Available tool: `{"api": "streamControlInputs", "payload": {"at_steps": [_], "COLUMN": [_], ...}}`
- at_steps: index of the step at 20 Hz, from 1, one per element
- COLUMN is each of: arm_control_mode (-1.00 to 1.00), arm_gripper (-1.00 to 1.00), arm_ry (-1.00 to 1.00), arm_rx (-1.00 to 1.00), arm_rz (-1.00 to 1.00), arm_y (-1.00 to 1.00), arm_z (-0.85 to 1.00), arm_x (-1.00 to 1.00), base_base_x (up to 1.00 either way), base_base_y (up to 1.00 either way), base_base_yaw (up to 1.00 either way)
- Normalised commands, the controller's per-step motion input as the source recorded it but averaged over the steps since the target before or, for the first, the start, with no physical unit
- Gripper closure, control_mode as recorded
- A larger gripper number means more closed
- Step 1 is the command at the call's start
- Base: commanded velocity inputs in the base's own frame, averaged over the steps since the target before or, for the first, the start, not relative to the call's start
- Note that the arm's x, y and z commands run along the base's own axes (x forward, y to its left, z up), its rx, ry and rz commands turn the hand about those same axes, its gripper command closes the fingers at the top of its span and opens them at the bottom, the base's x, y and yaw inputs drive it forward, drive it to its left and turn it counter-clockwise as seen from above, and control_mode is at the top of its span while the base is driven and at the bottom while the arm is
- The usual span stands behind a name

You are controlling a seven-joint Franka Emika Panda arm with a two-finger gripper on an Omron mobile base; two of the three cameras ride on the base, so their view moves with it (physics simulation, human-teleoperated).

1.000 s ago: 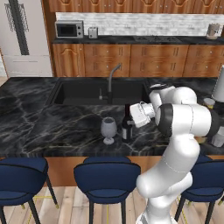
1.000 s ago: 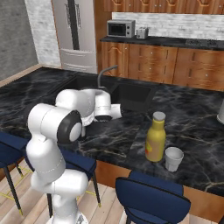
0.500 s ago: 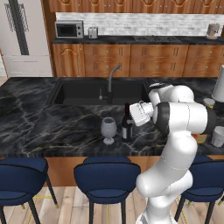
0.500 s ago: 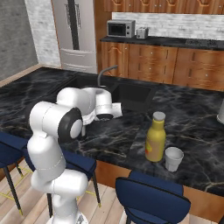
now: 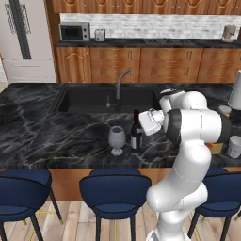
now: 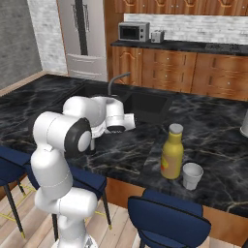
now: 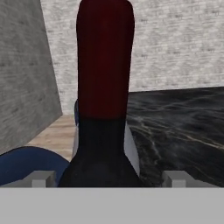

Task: There is a wine glass and glass cup on the dining counter. Place the wine bottle next to the wine glass and the juice bottle next to the glass cup.

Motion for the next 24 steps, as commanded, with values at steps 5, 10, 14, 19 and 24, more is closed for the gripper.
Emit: {"api": "streamControlInputs", "payload": {"at_steps": [5,10,14,19,24], "arm_control_mode": [-1.00,-1.00,-1.00,-1.00,-1.00], "arm_gripper": [-1.00,-1.00,-1.00,-1.00,-1.00], "arm_ry": [0.00,0.00,0.00,0.00,0.00], "arm_rx": [0.00,0.00,0.00,0.00,0.00], "arm_rz": [0.00,0.00,0.00,0.00,0.00], "arm_y": [0.01,0.00,0.00,-0.02,-0.02], "arm_z": [-0.14,-0.11,-0.08,-0.03,0.00], "arm_x": [0.00,0.00,-0.01,-0.01,-0.07], "base_base_x": [0.00,0.00,0.00,0.00,0.00], "base_base_y": [0.00,0.00,0.00,0.00,0.00], "base_base_yaw": [0.00,0.00,0.00,0.00,0.00]}}
